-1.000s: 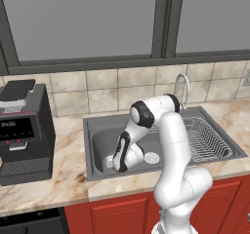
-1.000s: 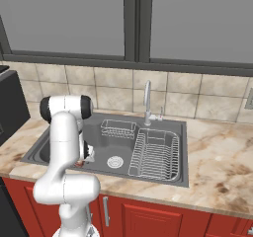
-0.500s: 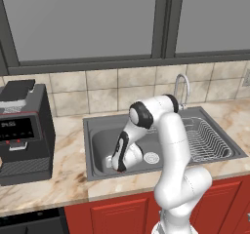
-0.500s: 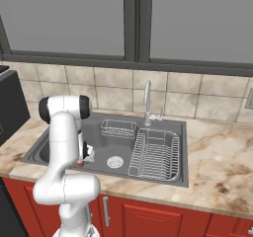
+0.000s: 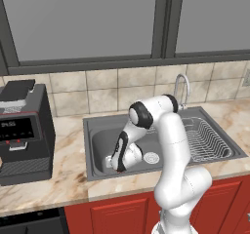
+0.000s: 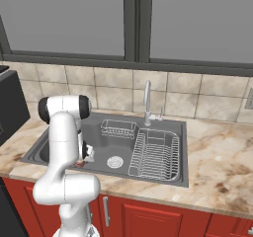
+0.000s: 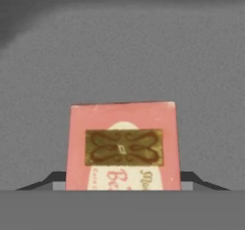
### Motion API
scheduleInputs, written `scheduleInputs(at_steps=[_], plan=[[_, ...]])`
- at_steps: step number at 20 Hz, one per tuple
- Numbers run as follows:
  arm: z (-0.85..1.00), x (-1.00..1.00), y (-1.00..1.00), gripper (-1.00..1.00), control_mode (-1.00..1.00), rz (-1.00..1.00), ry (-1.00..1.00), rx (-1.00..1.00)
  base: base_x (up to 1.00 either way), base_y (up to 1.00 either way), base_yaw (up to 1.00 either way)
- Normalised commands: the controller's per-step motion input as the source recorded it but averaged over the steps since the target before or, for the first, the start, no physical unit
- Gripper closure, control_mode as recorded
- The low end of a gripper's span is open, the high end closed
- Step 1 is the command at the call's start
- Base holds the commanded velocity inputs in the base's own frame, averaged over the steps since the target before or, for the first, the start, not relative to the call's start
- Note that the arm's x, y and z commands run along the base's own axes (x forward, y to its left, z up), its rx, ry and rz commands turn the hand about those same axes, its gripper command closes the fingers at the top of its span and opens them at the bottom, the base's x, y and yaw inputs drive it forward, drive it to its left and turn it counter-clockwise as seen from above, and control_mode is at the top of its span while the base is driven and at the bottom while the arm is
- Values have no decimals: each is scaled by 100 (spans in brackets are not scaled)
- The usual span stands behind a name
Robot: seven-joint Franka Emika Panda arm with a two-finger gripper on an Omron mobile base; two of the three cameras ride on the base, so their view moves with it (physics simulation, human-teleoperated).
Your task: Pick up the bar soap and dish brush from the sink, and place them back in the cabinet, and close the cabinet doors.
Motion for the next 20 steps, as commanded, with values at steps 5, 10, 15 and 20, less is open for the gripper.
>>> scheduleInputs(at_steps=[5, 10, 15, 20], plan=[[1, 0, 0, 100, -100, 0, 0, 0, 0, 0, 0], [24, 0, 0, 100, -100, 0, 0, 0, 0, 0, 0], [55, -2, 0, 100, -100, 0, -2, 0, 0, 0, 0], [53, -7, -3, 100, -100, 0, -1, 0, 0, 0, 0]])
